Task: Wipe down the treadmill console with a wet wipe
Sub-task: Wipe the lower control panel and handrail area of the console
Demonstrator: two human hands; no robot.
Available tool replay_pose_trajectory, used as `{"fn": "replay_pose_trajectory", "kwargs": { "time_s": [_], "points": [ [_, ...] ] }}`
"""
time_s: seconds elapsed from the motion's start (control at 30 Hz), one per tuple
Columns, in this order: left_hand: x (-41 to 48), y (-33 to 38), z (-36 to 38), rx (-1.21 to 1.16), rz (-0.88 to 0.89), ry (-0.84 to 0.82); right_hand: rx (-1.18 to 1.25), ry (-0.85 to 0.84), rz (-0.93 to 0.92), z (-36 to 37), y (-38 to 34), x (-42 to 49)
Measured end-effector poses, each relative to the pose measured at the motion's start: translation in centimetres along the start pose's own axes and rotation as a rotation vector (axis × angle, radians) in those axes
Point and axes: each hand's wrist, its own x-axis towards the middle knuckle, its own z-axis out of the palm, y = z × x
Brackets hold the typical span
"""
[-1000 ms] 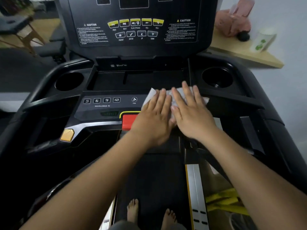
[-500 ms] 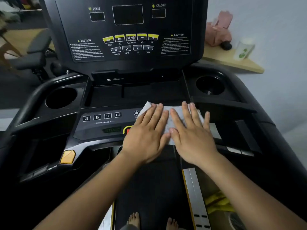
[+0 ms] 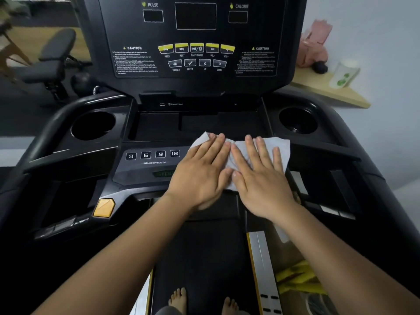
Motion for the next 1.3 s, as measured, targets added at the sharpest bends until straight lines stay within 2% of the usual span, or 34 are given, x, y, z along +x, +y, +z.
{"fn": "replay_pose_trajectory", "kwargs": {
  "time_s": [0.13, 0.33, 0.53, 0.7, 0.8, 0.93, 1.07, 1.2, 1.3],
  "points": [
    [1.4, -1.8, -1.1, 0.011, -0.069, -0.077, 0.020, -0.001, -0.007, -0.9, -1.6, 2.5],
    [-4.9, -3.5, -1.6, -0.106, -0.088, -0.065, 0.043, -0.066, -0.050, -0.6, -4.7, 1.1],
    [-4.0, -6.6, -2.1, -0.079, -0.269, -0.036, 0.066, -0.111, -0.122, -2.0, -8.5, 5.6],
    [-9.0, -7.3, -1.9, -0.038, -0.283, 0.018, 0.041, -0.160, -0.194, -1.8, -11.3, 3.7],
    [-10.7, -8.0, -1.7, -0.033, -0.317, 0.003, 0.005, -0.184, -0.228, -1.6, -12.8, 3.3],
    [-8.6, -10.6, -2.0, -0.026, -0.379, -0.054, 0.001, -0.203, -0.259, -2.3, -14.5, 6.4],
    [-9.5, -10.7, -3.0, -0.211, -0.493, -0.146, 0.000, -0.186, -0.271, -2.5, -15.6, 6.4],
    [-13.8, -8.3, -3.4, -0.220, -0.507, -0.056, -0.054, -0.159, -0.348, -1.2, -17.2, 3.1],
    [-13.5, -9.3, -3.2, -0.322, -0.619, -0.078, -0.055, -0.164, -0.383, -1.4, -17.6, 4.1]
  ]
}}
